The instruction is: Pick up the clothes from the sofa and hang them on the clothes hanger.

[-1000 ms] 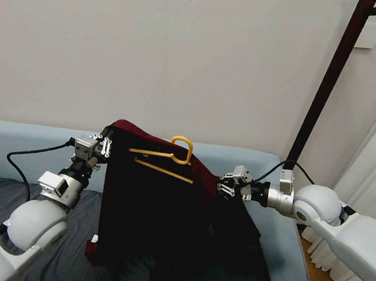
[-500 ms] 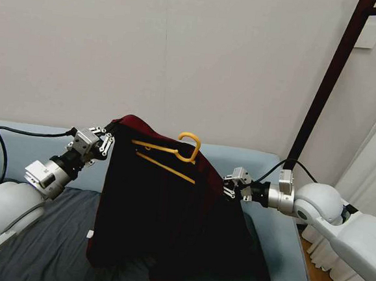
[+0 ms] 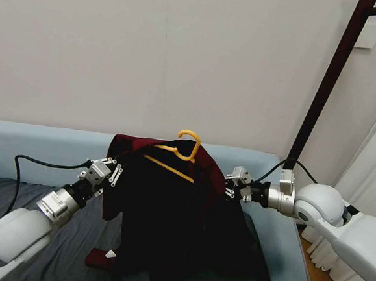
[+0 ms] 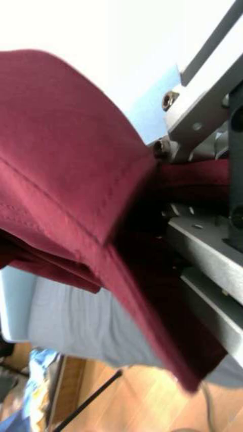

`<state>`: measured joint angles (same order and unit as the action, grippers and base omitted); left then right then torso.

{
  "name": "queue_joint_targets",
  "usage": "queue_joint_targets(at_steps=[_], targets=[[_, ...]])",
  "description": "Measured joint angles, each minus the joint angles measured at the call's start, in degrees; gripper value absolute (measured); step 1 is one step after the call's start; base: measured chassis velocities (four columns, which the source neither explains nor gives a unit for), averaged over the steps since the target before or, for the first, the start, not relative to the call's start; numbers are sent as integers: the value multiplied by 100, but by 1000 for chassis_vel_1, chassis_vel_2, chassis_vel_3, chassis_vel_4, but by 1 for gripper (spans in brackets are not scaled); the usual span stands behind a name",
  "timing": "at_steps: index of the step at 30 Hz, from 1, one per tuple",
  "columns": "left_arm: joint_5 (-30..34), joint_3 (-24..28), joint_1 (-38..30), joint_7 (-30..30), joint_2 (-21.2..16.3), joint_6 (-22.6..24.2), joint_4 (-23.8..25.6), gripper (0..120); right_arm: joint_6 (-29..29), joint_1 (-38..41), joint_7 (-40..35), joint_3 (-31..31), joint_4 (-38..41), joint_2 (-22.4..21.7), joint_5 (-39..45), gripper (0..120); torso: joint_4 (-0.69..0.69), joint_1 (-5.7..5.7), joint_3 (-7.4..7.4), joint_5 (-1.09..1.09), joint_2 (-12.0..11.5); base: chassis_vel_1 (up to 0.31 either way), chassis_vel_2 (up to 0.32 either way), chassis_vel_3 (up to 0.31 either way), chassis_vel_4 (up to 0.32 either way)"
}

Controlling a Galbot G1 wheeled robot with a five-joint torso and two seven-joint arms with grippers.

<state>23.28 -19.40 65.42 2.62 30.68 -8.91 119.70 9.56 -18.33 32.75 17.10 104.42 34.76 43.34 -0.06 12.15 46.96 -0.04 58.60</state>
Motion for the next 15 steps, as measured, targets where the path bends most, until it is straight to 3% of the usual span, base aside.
queue_joint_targets(at_steps=[6, 15], targets=[[277, 171, 0, 36, 216, -3, 156, 0, 12, 7, -264, 86, -27, 113, -738, 1, -2, 0, 0, 1, 0, 0, 0, 0, 0], [106, 162, 88, 9, 204, 12, 164, 0, 2, 21, -398, 146, -230, 188, -1361, 1, -2, 0, 0, 0, 0, 0, 0, 0, 0]])
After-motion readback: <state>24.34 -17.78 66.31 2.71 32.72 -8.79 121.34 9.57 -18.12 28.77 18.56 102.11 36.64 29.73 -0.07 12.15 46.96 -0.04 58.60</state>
